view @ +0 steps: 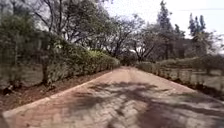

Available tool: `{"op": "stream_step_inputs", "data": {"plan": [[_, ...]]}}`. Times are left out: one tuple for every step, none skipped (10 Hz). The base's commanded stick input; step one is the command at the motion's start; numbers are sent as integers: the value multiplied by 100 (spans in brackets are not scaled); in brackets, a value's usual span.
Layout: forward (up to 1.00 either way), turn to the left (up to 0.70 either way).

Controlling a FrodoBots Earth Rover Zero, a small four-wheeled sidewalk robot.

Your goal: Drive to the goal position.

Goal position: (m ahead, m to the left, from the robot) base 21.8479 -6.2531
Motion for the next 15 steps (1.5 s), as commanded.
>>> {"op": "stream_step_inputs", "data": {"plan": [[70, 0], [70, 0], [70, 0], [70, 0], [70, 0], [70, 0], [70, 0], [70, 0], [70, 0], [70, 0], [70, 0], [70, 0], [70, -35], [70, -35], [70, -29]]}}
